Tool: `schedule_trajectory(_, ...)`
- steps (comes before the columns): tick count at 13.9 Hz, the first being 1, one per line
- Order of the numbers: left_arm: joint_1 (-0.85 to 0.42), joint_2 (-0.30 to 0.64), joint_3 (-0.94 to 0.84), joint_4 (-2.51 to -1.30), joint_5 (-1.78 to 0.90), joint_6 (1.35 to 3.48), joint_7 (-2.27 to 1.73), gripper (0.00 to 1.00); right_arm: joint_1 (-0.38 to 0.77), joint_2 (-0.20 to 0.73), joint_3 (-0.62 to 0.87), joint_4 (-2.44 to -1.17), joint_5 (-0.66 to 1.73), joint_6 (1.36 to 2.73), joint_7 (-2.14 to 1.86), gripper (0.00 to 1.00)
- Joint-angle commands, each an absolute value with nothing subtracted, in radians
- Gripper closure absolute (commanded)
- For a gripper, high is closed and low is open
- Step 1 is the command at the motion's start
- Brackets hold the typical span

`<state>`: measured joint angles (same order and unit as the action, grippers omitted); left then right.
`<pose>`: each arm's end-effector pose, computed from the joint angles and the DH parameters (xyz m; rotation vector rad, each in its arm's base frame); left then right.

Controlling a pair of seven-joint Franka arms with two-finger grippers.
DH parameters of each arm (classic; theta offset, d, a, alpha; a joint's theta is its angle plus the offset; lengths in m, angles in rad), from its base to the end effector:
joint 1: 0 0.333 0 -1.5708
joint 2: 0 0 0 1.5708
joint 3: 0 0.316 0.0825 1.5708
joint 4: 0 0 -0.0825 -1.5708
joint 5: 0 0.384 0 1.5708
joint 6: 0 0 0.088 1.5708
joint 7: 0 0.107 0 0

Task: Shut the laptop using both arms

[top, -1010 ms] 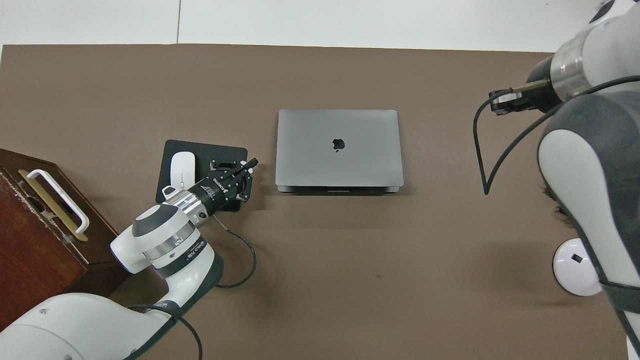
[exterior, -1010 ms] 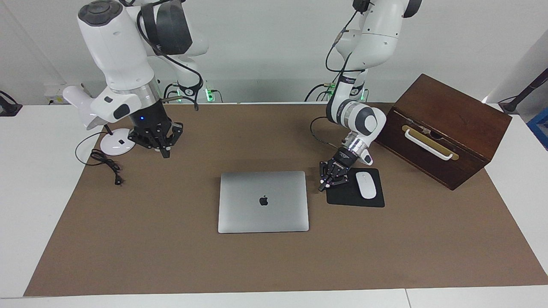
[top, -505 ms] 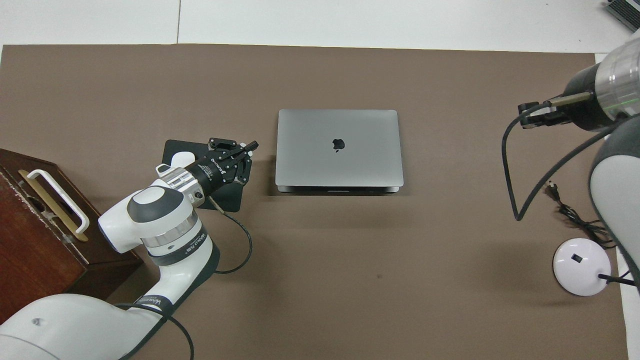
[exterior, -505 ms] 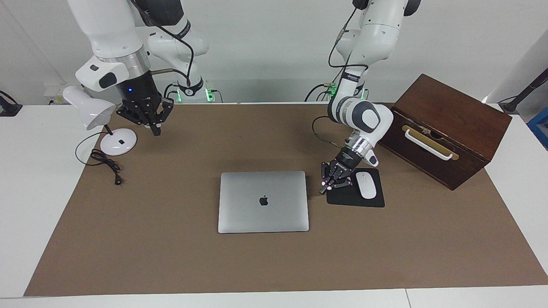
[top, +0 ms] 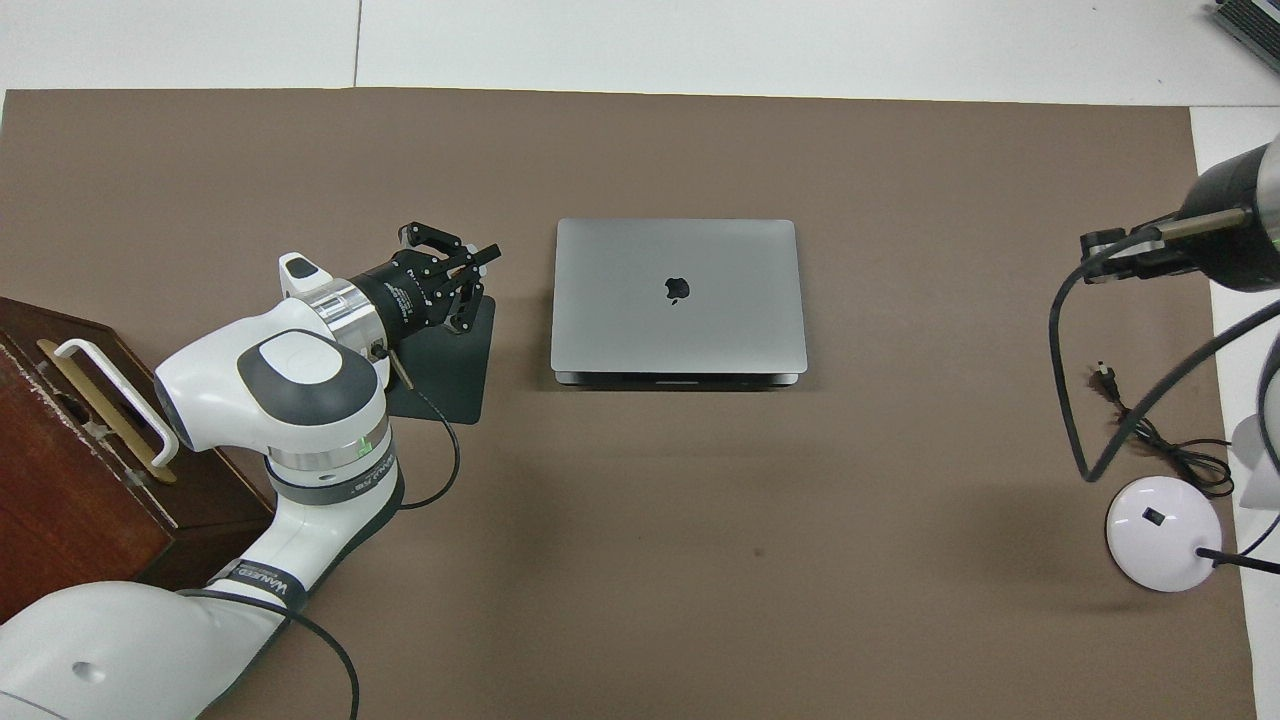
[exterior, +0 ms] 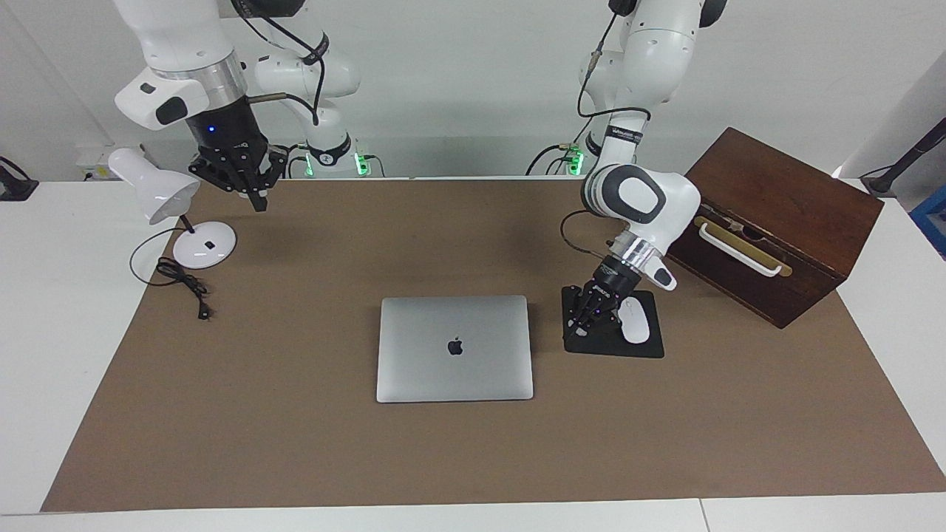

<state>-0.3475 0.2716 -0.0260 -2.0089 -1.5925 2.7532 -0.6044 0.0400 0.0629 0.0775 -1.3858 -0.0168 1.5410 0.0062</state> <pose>0.5822 -0.1836 0.3405 1.5023 1.6212 -0.1348 0.5672 0.0633 0.6735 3.1273 0.1716 0.1458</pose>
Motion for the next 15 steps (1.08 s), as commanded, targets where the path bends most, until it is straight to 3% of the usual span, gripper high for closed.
schedule_trajectory(1,-0.312,0.284,-0.020,-1.967,-1.390,2.770,-0.607,1.00,0.018,0.015,0.084,-1.413,-0.008,1.505,-0.029,1.00)
schedule_trajectory(4,-0.233,0.301,-0.020,-1.919,-1.170,2.747,-0.601,1.00,0.008,-0.003,0.084,-1.420,-0.008,1.482,-0.029,1.00)
schedule_trajectory(5,-0.200,0.316,-0.020,-1.883,-1.085,2.726,-0.604,1.00,0.002,-0.006,0.084,-1.427,-0.008,1.486,-0.034,0.26)
schedule_trajectory(6,-0.189,0.331,-0.017,-1.843,-0.986,2.702,-0.607,1.00,0.002,-0.008,0.084,-1.430,-0.008,1.489,-0.038,0.00)
schedule_trajectory(8,-0.189,0.334,0.046,-1.795,-0.718,2.595,-0.603,1.00,0.002,-0.018,0.084,-1.460,-0.008,1.511,-0.038,0.00)
schedule_trajectory(11,-0.134,0.350,0.078,-1.631,-0.433,2.303,-0.598,1.00,-0.005,-0.055,0.083,-1.548,-0.006,1.574,-0.038,0.00)
schedule_trajectory(15,-0.129,0.315,0.080,-1.626,-0.254,2.196,-0.595,1.00,-0.009,-0.080,0.075,-1.612,-0.006,1.626,-0.040,0.00)
